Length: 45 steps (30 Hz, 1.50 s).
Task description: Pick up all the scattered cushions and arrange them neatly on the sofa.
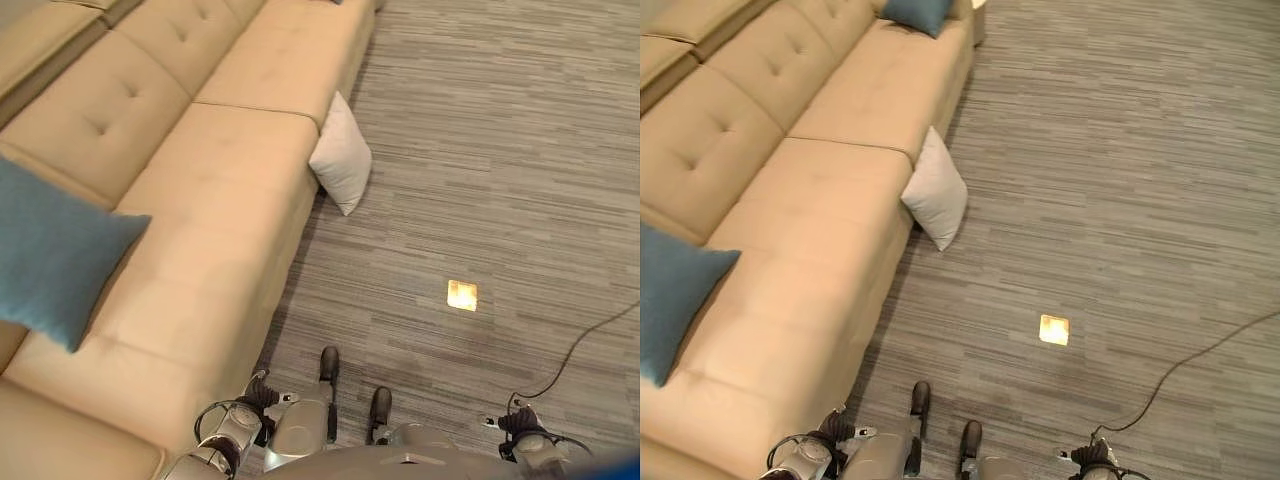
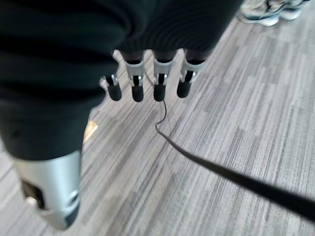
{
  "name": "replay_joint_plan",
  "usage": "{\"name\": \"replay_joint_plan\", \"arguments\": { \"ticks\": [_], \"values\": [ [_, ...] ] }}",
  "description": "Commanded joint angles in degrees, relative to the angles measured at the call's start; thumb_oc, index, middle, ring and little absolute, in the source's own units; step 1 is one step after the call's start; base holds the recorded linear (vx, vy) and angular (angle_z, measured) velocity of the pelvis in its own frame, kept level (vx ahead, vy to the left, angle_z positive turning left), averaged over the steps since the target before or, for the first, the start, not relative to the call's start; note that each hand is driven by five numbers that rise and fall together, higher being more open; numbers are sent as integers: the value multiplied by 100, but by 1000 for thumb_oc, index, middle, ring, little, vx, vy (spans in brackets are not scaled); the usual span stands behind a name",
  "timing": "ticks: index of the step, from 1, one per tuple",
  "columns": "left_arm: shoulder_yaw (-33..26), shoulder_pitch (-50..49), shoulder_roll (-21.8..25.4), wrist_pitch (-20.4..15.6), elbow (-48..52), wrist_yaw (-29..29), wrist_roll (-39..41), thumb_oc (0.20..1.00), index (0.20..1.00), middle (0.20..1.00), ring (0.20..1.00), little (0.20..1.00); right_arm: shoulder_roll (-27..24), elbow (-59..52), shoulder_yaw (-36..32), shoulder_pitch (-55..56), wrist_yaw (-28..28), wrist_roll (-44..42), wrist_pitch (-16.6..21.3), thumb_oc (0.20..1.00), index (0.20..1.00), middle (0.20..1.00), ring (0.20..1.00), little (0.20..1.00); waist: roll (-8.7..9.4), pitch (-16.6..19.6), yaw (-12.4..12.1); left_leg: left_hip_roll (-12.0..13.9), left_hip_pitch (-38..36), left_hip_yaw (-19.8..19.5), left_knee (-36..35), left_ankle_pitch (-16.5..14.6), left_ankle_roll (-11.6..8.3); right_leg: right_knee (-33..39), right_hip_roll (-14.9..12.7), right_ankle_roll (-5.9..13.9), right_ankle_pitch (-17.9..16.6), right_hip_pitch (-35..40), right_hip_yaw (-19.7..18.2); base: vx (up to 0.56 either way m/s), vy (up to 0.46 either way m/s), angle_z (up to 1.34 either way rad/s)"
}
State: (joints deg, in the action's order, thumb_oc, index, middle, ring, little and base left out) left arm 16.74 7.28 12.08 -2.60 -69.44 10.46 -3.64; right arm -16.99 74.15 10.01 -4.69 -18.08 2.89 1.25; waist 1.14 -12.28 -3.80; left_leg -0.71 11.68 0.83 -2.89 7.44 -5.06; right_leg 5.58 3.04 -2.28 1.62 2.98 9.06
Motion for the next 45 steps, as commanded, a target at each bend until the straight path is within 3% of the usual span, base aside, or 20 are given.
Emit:
{"name": "replay_joint_plan", "arguments": {
  "ticks": [1,6,8,9,12,15,18,22,25,26,28,30,32,33,35,37,41,43,44,45],
  "values": [
    [79,-18,-146,25,-101,125,-112,1000,1000,1000,1000,1000,-166,-172,115,21,-87,-69,2,1000,1000,1000,1000,1000,58,45,-141,-194,102,36,859,-635,383,-421,-447,734,309,81,-12,170,113,-71],
    [10,-3,-3,33,17,145,-88,1000,1000,1000,1000,1000,-165,-156,120,-49,11,65,-81,1000,1000,1000,1000,1000,49,51,-225,-167,-279,223,774,-879,663,-1964,-663,1083,316,-518,-27,136,113,-62],
    [17,55,74,17,122,192,-39,1000,1000,1000,1000,1000,-217,-214,135,-164,24,149,-90,1000,1000,1000,1000,1000,-93,-93,-117,-112,-538,306,741,-989,794,-3088,-904,1361,-115,-1172,204,133,148,-28],
    [23,66,87,7,159,210,-22,1000,1000,1000,1000,1000,-230,-233,126,-169,6,154,-102,1000,1000,1000,1000,1000,-130,-105,-104,-122,-649,331,690,-1022,805,-3141,-1040,1361,-145,-1277,368,114,111,-25],
    [22,108,108,-7,224,226,-20,1000,1000,1000,1000,1000,-264,-249,121,-179,17,198,-113,1000,1000,1000,1000,1000,-188,-110,-42,-135,-956,347,526,-1163,784,-2450,-1288,1141,-40,-1312,831,250,-11,-5],
    [0,167,124,-45,220,209,-24,1000,1000,1000,1000,1000,-284,-245,95,-185,25,204,-138,1000,1000,1000,1000,1000,-154,-138,56,-189,-1185,318,534,-1378,692,-1337,-1513,1195,-473,-1588,1061,285,-121,-18],
    [5,174,119,-62,192,229,-45,1000,1000,1000,1000,1000,-184,-351,130,-75,2,273,-123,1000,1000,1000,1000,1000,-112,-132,151,-220,-1343,266,554,-1512,646,-1031,-1473,1242,-613,-1548,939,293,-133,4],
    [-23,84,-49,-76,136,309,84,1000,1000,1000,1000,1000,46,-600,233,147,-138,368,-29,1000,1000,1000,1000,1000,-117,43,277,-79,-1506,208,751,-1715,463,-937,-1314,1067,-631,-1320,928,268,-189,36],
    [-2,83,-104,-84,126,312,165,1000,1000,1000,1000,1000,108,-808,258,226,-224,350,77,1000,1000,1000,1000,1000,-99,-6,278,248,-1088,326,1959,-1387,116,-794,-1105,800,-373,-912,996,244,-333,24],
    [18,105,-131,-100,177,327,268,1000,1000,1000,1000,1000,100,-868,251,235,-277,313,91,1000,1000,1000,1000,1000,0,-89,220,302,-660,317,2718,-1068,84,-700,-1072,655,-281,-742,1006,179,-283,11],
    [94,154,-191,-90,224,377,350,1000,1000,1000,1000,1000,135,-867,296,269,-320,333,49,1000,1000,1000,1000,1000,20,-203,128,362,-205,357,3072,-1128,194,-598,-959,549,-96,-507,963,258,-234,-9],
    [152,170,-243,-64,220,387,338,1000,1000,1000,1000,1000,148,-847,308,283,-342,320,62,1000,1000,1000,1000,1000,62,-165,128,253,-13,396,2708,-1256,261,-484,-937,605,-38,-409,948,311,-102,1],
    [243,179,-301,-21,194,409,256,1000,1000,1000,1000,1000,169,-839,383,298,-433,302,54,1000,1000,1000,1000,1000,-48,-107,39,63,284,492,1595,-888,319,-352,-710,649,109,-188,858,314,-26,6],
    [245,177,-302,-20,195,409,256,1000,1000,1000,1000,1000,169,-839,383,301,-433,302,55,1000,1000,1000,1000,1000,-36,-117,32,51,240,503,1540,-865,319,-349,-722,651,112,-172,849,259,6,16],
    [237,137,-291,-35,209,389,268,1000,1000,1000,1000,1000,187,-846,441,364,-500,369,24,1000,1000,1000,1000,1000,-143,-73,-80,17,425,599,916,-319,232,-320,-488,659,291,83,756,315,18,-10],
    [143,50,-277,-30,182,409,320,1000,1000,1000,1000,1000,236,-870,476,422,-471,443,25,1000,1000,1000,1000,1000,-115,14,-125,-15,259,545,734,-400,324,-436,-431,658,420,148,645,265,61,-37],
    [-34,-117,-217,2,93,406,400,1000,1000,1000,1000,1000,301,-851,536,423,-366,625,-40,1000,1000,1000,1000,1000,-3,207,-257,-191,-58,565,818,-701,588,-1417,-613,858,567,82,497,314,147,-72],
    [-89,-127,-166,-6,156,432,464,1000,1000,1000,1000,1000,282,-902,524,362,-280,749,-87,1000,1000,1000,1000,1000,-90,152,-153,-281,-402,561,817,-949,828,-2842,-952,1230,87,-517,537,256,230,-41],
    [-94,-104,-119,-20,173,465,503,1000,1000,1000,1000,1000,279,-926,541,286,-260,788,-113,1000,1000,1000,1000,1000,-201,77,-67,-269,-583,525,785,-1026,910,-3616,-1048,1296,-162,-896,548,145,130,6],
    [-96,-103,-120,-20,173,465,503,1000,1000,1000,1000,1000,278,-927,541,285,-260,789,-113,1000,1000,1000,1000,1000,-192,76,-70,-280,-581,531,785,-1026,914,-3645,-1062,1300,-148,-913,538,158,118,26]
  ]
}}
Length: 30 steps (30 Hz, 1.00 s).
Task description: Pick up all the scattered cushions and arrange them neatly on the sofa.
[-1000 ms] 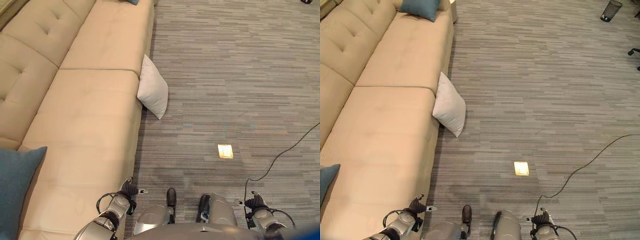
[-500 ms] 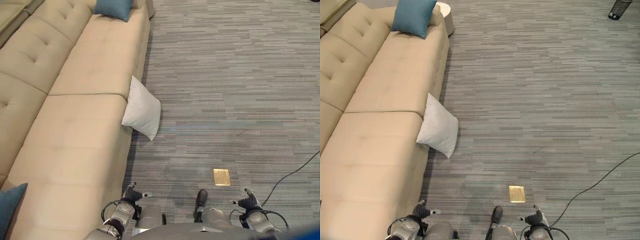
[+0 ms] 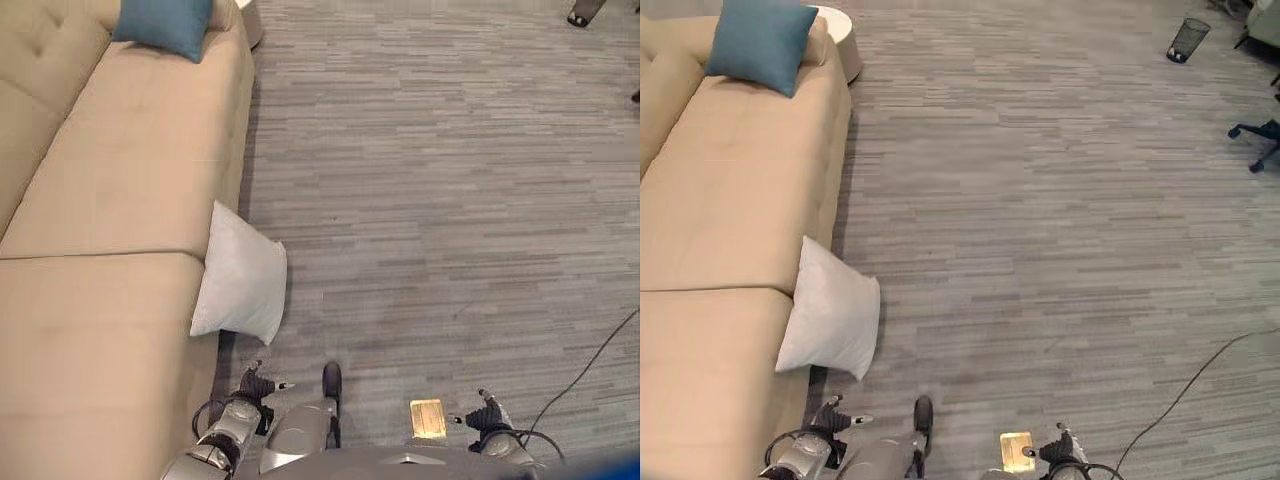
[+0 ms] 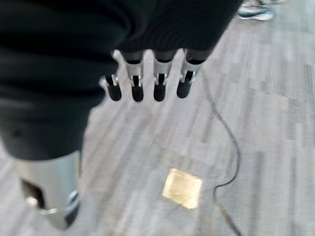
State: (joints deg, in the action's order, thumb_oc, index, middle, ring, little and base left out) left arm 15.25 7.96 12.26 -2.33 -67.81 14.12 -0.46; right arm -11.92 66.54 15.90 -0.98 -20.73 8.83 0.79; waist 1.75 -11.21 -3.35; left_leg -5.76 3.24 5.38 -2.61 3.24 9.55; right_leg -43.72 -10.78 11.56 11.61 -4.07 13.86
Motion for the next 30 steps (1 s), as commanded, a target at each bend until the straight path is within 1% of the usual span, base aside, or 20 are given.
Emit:
{"name": "replay_joint_plan", "arguments": {
  "ticks": [1,2,3,5,6,7,8,11,14,16,17,18,19,20,23,24,25,27,28,30],
  "values": [
    [41,-166,-128,-67,26,122,220,1000,1000,1000,1000,1000,-213,-193,-20,-118,9,222,-64,1000,1000,1000,1000,1000,-318,-53,-77,221,101,45,673,-651,-527,1188,232,-118,-1174,-346,127,231,50,41],
    [51,-156,-116,-91,78,125,230,1000,1000,1000,1000,1000,-225,-196,-7,-168,16,255,-67,1000,1000,1000,1000,1000,-382,-52,-48,206,-60,-31,574,-683,-538,1468,125,-222,-1097,-466,251,234,46,39],
    [50,-157,-117,-91,79,125,230,1000,1000,1000,1000,1000,-225,-195,-6,-169,16,254,-66,1000,1000,1000,1000,1000,-383,-67,-34,204,-80,-44,567,-683,-540,1471,123,-222,-1090,-441,265,254,-11,33],
    [78,-141,-120,-107,66,76,189,1000,1000,1000,1000,1000,-263,-191,-15,-242,45,239,-53,1000,1000,1000,1000,1000,-427,-65,11,195,-212,-138,505,-745,-585,2049,84,-337,-934,-504,345,297,-122,61],
    [138,-115,-145,-103,-46,-2,106,1000,1000,1000,1000,1000,-274,-201,-8,-270,76,170,-56,1000,1000,1000,1000,1000,-356,-88,154,88,-414,-385,472,-858,-653,3145,291,-347,-1177,-785,-181,328,-173,64],
    [138,-115,-146,-103,-46,-2,106,1000,1000,1000,1000,1000,-275,-201,-8,-271,76,170,-56,1000,1000,1000,1000,1000,-359,-95,154,90,-422,-386,471,-858,-653,3151,293,-347,-1179,-774,-179,443,-244,36],
    [146,-71,-178,-120,-129,-58,62,1000,1000,1000,1000,1000,-317,-184,-24,-286,109,142,-80,1000,1000,1000,1000,1000,-341,-115,253,63,-549,-601,445,-933,-717,3681,386,-263,-1428,-924,-679,270,-149,70],
    [102,-105,-224,-108,-288,-91,13,1000,1000,1000,1000,1000,-366,-93,-25,-284,131,169,-81,1000,1000,1000,1000,1000,-274,-52,307,31,-729,-834,440,-1094,-776,3920,385,-265,-1601,-852,-792,313,-200,99],
    [31,-182,-256,-97,-323,-135,64,1000,1000,1000,1000,1000,-381,25,-74,-325,157,79,-18,1000,1000,1000,1000,1000,-256,74,253,199,-679,-911,800,-1212,-1023,4051,383,-405,-1509,-520,-588,259,-283,97],
    [46,-137,-268,-95,-243,-150,154,1000,1000,1000,1000,1000,-438,21,-122,-380,93,-107,67,1000,1000,1000,1000,1000,-189,5,212,372,-30,-756,1936,-918,-1241,4233,389,-588,-1347,-174,-314,102,-343,149],
    [27,-123,-249,-88,-161,-161,234,1000,1000,1000,1000,1000,-469,19,-134,-393,95,-146,55,1000,1000,1000,1000,1000,-142,-47,187,525,251,-440,2408,-837,-1241,4274,371,-680,-1227,-35,-176,34,-262,90],
    [26,-120,-235,-86,-108,-181,276,1000,1000,1000,1000,1000,-483,33,-129,-388,91,-152,55,1000,1000,1000,1000,1000,-139,-59,160,615,359,-284,2514,-859,-1222,4349,379,-709,-1156,96,-51,22,-168,43],
    [26,-120,-235,-86,-108,-181,276,1000,1000,1000,1000,1000,-483,33,-129,-388,91,-152,55,1000,1000,1000,1000,1000,-141,-59,162,616,362,-286,2518,-861,-1222,4350,380,-709,-1157,96,-48,51,-161,70],
    [77,-144,-255,-62,-59,-189,266,1000,1000,1000,1000,1000,-503,57,-186,-336,58,-194,46,1000,1000,1000,1000,1000,-145,-28,145,900,393,377,1977,-891,-1148,4433,339,-725,-1001,333,407,42,-147,104],
    [191,-166,-301,-14,-89,-172,111,1000,1000,1000,1000,1000,-477,48,-278,-259,-21,-250,8,1000,1000,1000,1000,1000,-191,-8,193,1121,621,1144,1680,-627,-1236,4495,380,-722,-842,608,859,46,-110,152],
    [193,-155,-318,-9,-86,-180,108,1000,1000,1000,1000,1000,-458,57,-285,-264,-31,-265,-5,1000,1000,1000,1000,1000,-191,-23,219,1161,638,1411,1634,-490,-1208,4483,359,-761,-889,603,1027,135,-30,155],
    [198,-218,-353,4,-92,-189,109,1000,1000,1000,1000,1000,-396,61,-288,-248,-41,-273,-39,1000,1000,1000,1000,1000,-223,1,208,1164,624,1434,1680,-579,-1283,4486,399,-734,-776,773,1125,116,17,103],
    [170,-265,-358,12,-109,-186,109,1000,1000,1000,1000,1000,-367,60,-267,-260,-53,-251,-34,1000,1000,1000,1000,1000,-239,10,187,1102,596,1346,1636,-584,-1279,4461,399,-731,-742,833,1149,144,22,48],
    [76,-272,-261,-60,-145,-274,-3,1000,1000,1000,1000,1000,-967,441,-570,-354,183,-534,65,1000,1000,1000,1000,1000,-189,80,65,977,448,1175,1345,-633,-1213,4434,428,-709,-707,927,1224,119,14,16],
    [117,-307,-264,-30,-185,-250,-127,1000,1000,1000,1000,1000,-829,423,-537,-315,227,-532,185,1000,1000,1000,1000,1000,-158,106,22,847,278,1118,1084,-640,-1151,4323,388,-646,-668,939,1285,130,82,8]
  ]
}}
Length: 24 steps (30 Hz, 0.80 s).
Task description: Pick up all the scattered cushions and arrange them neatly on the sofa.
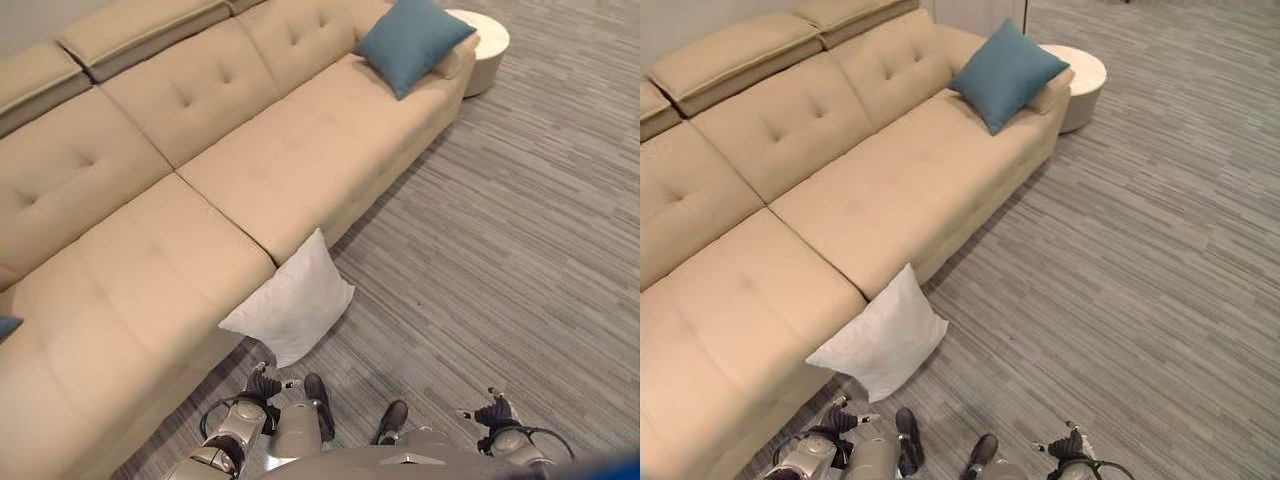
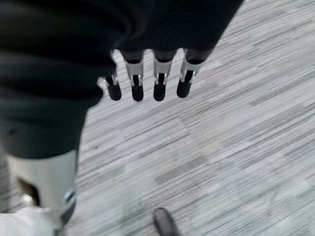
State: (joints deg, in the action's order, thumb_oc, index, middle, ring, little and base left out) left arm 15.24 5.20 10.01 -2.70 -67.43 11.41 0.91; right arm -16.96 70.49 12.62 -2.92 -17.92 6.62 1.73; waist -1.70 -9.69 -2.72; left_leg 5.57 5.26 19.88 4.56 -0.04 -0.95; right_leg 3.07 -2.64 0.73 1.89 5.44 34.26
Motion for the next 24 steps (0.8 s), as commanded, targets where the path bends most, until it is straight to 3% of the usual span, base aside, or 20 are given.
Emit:
{"name": "replay_joint_plan", "arguments": {
  "ticks": [1,2,3,5,6,7,8,10,11,13,15,19,22,24],
  "values": [
    [167,-51,-41,0,-226,-7,-249,1000,1000,1000,1000,1000,-211,45,-122,-96,-8,-300,87,1000,1000,1000,1000,1000,198,2,-81,-426,-60,-417,146,-345,-7,-632,-514,489,358,-64,-744,83,102,48],
    [167,-52,-41,0,-226,-7,-249,1000,1000,1000,1000,1000,-210,45,-122,-96,-8,-300,87,1000,1000,1000,1000,1000,199,2,-81,-427,-62,-417,143,-344,-7,-634,-515,489,360,-64,-744,128,233,89],
    [112,-67,-7,6,-186,-10,-169,1000,1000,1000,1000,1000,-64,58,-8,-143,74,-187,22,1000,1000,1000,1000,1000,124,-20,-123,-544,-271,-540,-87,-402,160,-1608,-808,641,374,-411,-736,69,165,63],
    [101,-59,16,5,-190,-9,-158,1000,1000,1000,1000,1000,-17,72,33,-162,92,-152,8,1000,1000,1000,1000,1000,110,-44,-123,-592,-319,-623,-142,-405,215,-1980,-936,722,393,-551,-800,45,144,42],
    [95,-53,34,-18,-215,-6,-156,1000,1000,1000,1000,1000,14,82,54,-179,114,-137,5,1000,1000,1000,1000,1000,76,-45,-117,-612,-269,-673,-158,-292,282,-2161,-960,728,242,-704,-856,109,88,45],
    [19,-10,171,-100,-242,-77,-99,1000,1000,1000,1000,1000,-455,-370,60,-168,704,-453,364,1000,1000,1000,1000,1000,86,-67,54,-717,-430,-1040,-234,-284,321,-2310,-524,658,290,-1068,-1944,78,48,59],
    [18,-10,170,-100,-243,-77,-99,1000,1000,1000,1000,1000,-456,-374,61,-166,704,-453,363,1000,1000,1000,1000,1000,80,-52,50,-709,-412,-1036,-233,-277,319,-2292,-513,653,272,-1080,-1946,201,-56,86],
    [128,55,239,-90,-278,-149,-188,1000,1000,1000,1000,1000,-307,74,-39,-129,437,-462,72,1000,1000,1000,1000,1000,103,-57,146,-804,-421,-1458,-182,-313,317,-1821,-337,631,207,-1217,-2511,170,-135,105],
    [130,40,266,-114,-417,-152,-218,1000,1000,1000,1000,1000,-281,130,-49,-157,435,-472,53,1000,1000,1000,1000,1000,151,-38,225,-895,-437,-1779,-134,-356,307,-1553,-206,651,100,-1351,-3038,173,-143,123],
    [119,12,268,-118,-492,-143,-207,1000,1000,1000,1000,1000,-256,163,-21,-152,422,-462,63,1000,1000,1000,1000,1000,180,-48,278,-947,-457,-2003,-98,-398,281,-1396,-132,661,-7,-1419,-3312,140,-114,138],
    [91,7,272,-116,-542,-150,-193,1000,1000,1000,1000,1000,-247,172,-20,-160,428,-472,73,1000,1000,1000,1000,1000,211,-49,290,-958,-485,-2102,-106,-414,238,-1275,-138,664,-7,-1327,-3283,104,-134,93],
    [84,7,239,-110,-572,-154,-168,1000,1000,1000,1000,1000,-233,137,7,-145,428,-521,160,1000,1000,1000,1000,1000,323,50,254,-817,-479,-2357,-238,-321,-39,-643,-138,530,-22,-841,-2843,163,-304,94],
    [117,49,215,-110,-548,-154,-154,1000,1000,1000,1000,1000,-237,99,3,-143,415,-546,174,1000,1000,1000,1000,1000,332,39,289,-728,-431,-2335,-256,-277,-123,-488,-135,490,-17,-747,-2696,30,-153,59],
    [173,139,166,-107,-450,-137,-111,1000,1000,1000,1000,1000,-265,29,16,-123,394,-556,177,1000,1000,1000,1000,1000,347,-55,358,-577,-191,-2061,-59,-224,-228,-317,-141,413,17,-632,-2461,-12,-150,59]
  ]
}}
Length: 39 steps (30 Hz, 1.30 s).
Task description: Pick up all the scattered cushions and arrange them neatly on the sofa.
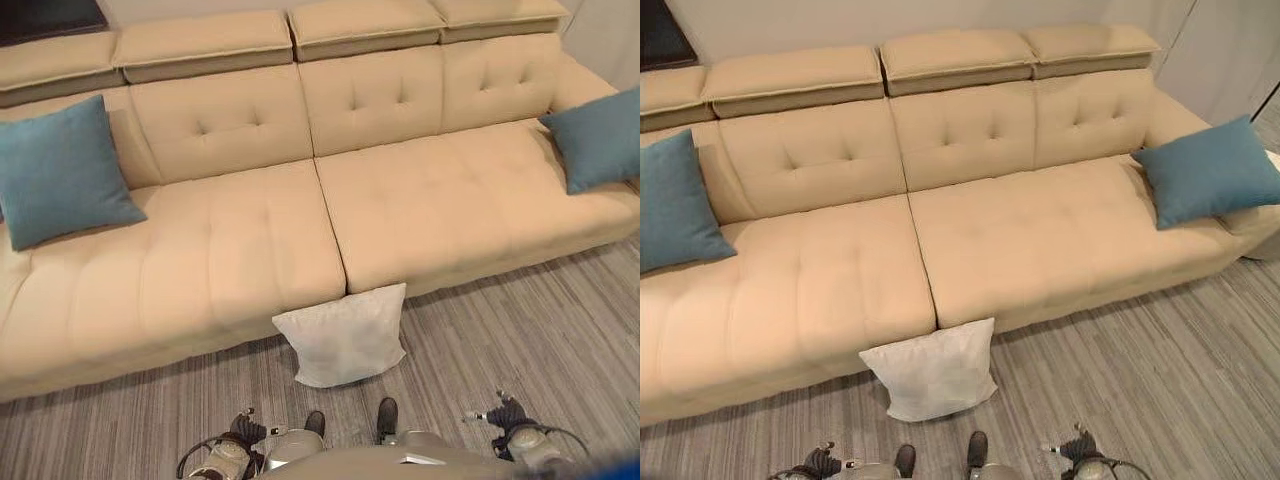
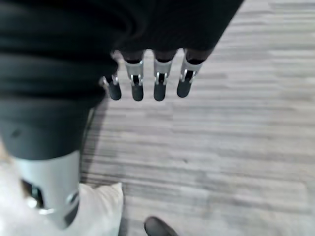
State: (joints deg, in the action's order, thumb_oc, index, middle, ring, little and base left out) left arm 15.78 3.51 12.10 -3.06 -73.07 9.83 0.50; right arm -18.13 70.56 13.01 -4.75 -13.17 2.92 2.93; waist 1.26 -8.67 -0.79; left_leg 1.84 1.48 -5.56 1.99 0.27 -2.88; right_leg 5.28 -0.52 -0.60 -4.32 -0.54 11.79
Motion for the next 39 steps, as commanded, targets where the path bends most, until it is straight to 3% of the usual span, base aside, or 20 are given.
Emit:
{"name": "replay_joint_plan", "arguments": {
  "ticks": [1,4,6,12,19,24,29,36,39],
  "values": [
    [133,320,-56,-69,139,29,-65,1000,1000,1000,1000,1000,-150,11,-24,77,-90,-196,54,1000,1000,1000,1000,1000,53,-177,196,-166,261,621,292,-250,-41,-506,-361,522,652,0,-149,-35,-101,80],
    [213,357,-65,-38,252,37,-106,1000,1000,1000,1000,1000,-155,12,-121,240,-101,-262,-13,1000,1000,1000,1000,1000,13,-158,377,133,435,1772,383,-133,8,-424,-409,475,729,122,246,34,-27,109],
    [221,318,-44,-16,228,46,-160,1000,1000,1000,1000,1000,-127,72,-117,252,-125,-259,-52,1000,1000,1000,1000,1000,48,-146,386,140,646,2002,549,-75,13,-433,-434,460,771,221,345,124,35,74],
    [18,115,17,15,96,37,-157,1000,1000,1000,1000,1000,-24,124,-29,182,-115,-58,-83,1000,1000,1000,1000,1000,63,10,267,-40,287,1932,88,-166,157,-697,-472,594,883,294,249,144,134,-7],
    [-196,125,243,-39,156,87,-78,1000,1000,1000,1000,1000,23,22,112,-18,-60,135,-93,1000,1000,1000,1000,1000,11,-121,111,-177,8,1868,-74,-353,438,-2286,-818,955,703,-521,85,64,140,-21],
    [-248,86,297,-73,128,100,-90,1000,1000,1000,1000,1000,-17,7,112,-15,-46,171,-73,1000,1000,1000,1000,1000,15,-160,144,-253,-132,1670,-31,-419,453,-1978,-726,835,722,-657,3,103,1,4],
    [-238,86,280,-102,141,79,-91,1000,1000,1000,1000,1000,-78,51,129,18,-79,169,-52,1000,1000,1000,1000,1000,117,-84,118,-305,-102,1580,127,-518,387,-1423,-619,734,773,-313,37,78,-75,27],
    [-248,157,277,-134,341,128,10,1000,1000,1000,1000,1000,-128,-45,128,50,-126,124,-2,1000,1000,1000,1000,1000,132,-58,128,-256,-180,1526,-70,-419,252,-923,-514,679,766,3,145,39,-70,4],
    [-271,442,331,-219,762,303,346,1000,1000,1000,1000,1000,-172,-153,95,-130,-239,-43,37,1000,1000,1000,1000,1000,132,-341,125,-203,227,1462,47,-337,196,-1029,-550,634,758,-311,205,-174,-74,23]
  ]
}}
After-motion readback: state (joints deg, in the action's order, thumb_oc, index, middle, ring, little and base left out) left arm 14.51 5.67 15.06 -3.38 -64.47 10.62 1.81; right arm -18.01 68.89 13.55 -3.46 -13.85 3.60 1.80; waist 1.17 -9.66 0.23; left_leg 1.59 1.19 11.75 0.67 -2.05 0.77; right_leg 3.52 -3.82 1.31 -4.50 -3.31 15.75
